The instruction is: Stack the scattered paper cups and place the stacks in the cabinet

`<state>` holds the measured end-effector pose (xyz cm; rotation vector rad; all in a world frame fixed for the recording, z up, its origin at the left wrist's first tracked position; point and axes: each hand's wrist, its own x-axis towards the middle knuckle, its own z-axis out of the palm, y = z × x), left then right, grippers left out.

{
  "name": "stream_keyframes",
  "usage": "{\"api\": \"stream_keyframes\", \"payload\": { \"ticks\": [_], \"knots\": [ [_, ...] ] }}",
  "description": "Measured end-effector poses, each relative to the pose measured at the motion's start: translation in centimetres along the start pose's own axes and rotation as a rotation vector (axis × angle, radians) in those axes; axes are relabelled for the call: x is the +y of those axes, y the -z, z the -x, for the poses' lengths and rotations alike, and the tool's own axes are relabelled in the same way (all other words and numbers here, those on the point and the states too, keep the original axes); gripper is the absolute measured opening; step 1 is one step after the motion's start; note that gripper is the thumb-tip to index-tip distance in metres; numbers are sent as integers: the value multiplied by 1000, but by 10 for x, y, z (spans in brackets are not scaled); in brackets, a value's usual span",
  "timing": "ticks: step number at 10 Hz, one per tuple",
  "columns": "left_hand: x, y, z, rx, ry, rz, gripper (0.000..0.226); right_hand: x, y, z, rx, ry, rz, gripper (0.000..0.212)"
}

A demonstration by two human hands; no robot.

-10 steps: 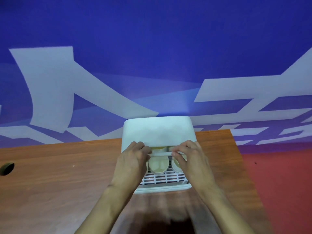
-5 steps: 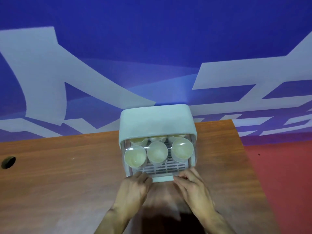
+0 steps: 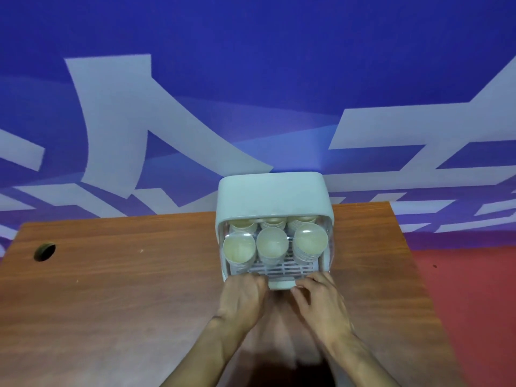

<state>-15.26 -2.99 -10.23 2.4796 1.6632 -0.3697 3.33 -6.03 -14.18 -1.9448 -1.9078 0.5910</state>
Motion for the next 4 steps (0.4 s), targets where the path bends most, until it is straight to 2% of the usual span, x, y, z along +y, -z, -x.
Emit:
{"api": "stream_keyframes", "payload": {
  "ticks": [1,3,4],
  "knots": [
    [0,13,6,18,59,76,16,-9,10,-4,-101,-74,-12,24],
    [-19,59,24,122,4,58,25,-32,46,-8,-357,-152,-48,36],
    [-34,76,36,162,15,84,25,-43,58,5,-383,-157,-51,29]
  ]
}}
